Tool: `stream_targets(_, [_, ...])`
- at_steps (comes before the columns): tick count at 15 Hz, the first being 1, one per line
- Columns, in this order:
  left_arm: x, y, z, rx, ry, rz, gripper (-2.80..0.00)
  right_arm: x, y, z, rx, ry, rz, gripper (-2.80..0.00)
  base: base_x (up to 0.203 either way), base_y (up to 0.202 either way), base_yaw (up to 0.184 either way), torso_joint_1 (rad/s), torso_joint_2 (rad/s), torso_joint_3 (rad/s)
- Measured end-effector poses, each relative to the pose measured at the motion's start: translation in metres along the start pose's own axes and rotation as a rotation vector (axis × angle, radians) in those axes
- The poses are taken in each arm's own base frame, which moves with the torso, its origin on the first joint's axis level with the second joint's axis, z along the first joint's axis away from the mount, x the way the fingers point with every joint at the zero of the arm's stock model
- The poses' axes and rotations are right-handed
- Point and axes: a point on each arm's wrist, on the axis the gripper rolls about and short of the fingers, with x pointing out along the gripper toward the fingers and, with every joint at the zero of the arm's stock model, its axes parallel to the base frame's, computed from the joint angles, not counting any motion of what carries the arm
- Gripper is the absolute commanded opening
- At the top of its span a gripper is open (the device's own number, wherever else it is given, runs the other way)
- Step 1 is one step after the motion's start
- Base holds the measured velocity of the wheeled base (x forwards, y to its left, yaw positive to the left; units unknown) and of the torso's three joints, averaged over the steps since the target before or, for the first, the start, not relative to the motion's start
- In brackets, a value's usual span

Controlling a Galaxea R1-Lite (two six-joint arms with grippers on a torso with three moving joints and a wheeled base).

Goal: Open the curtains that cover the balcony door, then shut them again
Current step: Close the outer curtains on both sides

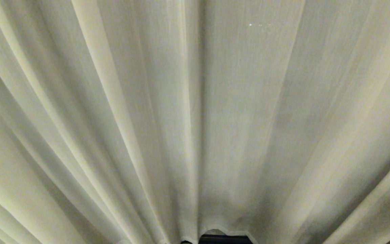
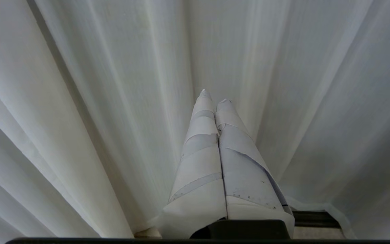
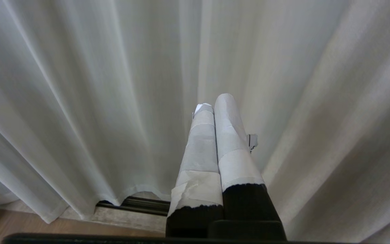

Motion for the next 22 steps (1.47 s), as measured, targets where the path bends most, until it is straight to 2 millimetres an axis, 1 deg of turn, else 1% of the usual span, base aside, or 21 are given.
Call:
stream_targets(12, [0.000, 0.000, 0.000, 0.000, 0.000, 0.001, -2.80, 0.000, 0.000, -0.001, -0.021, 0.007, 0.002, -2.80, 0.000, 0.000, 0.000, 0.000, 0.00, 0.000])
stream_targets(15, [0.000, 0.000, 0.000, 0.000, 0.000, 0.002, -2.80, 0.001, 0.000, 0.004, -0.019, 0.010, 0.004, -2.80, 0.000, 0.000, 0.000, 0.000, 0.00, 0.000])
stream_targets(17, [0.000, 0.000, 0.000, 0.000, 0.000, 0.001, -2.80, 0.002, -0.001, 0.020, -0.007, 0.017, 0.007, -2.80, 0.000, 0.000, 0.000, 0.000, 0.00, 0.000])
stream_targets(18, [0.000, 0.000, 0.000, 0.000, 0.000, 0.002, -2.80, 0.005, -0.002, 0.032, 0.007, 0.025, 0.002, -2.80, 0.000, 0.000, 0.000, 0.000, 0.00, 0.000])
stream_targets(20, [0.000, 0.000, 0.000, 0.000, 0.000, 0.001, -2.80, 0.013, -0.004, 0.066, 0.042, 0.041, -0.037, -2.80, 0.000, 0.000, 0.000, 0.000, 0.00, 0.000])
stream_targets(22, [0.000, 0.000, 0.000, 0.000, 0.000, 0.002, -2.80, 0.025, -0.008, 0.110, 0.061, 0.034, -0.109, -2.80, 0.000, 0.000, 0.000, 0.000, 0.00, 0.000])
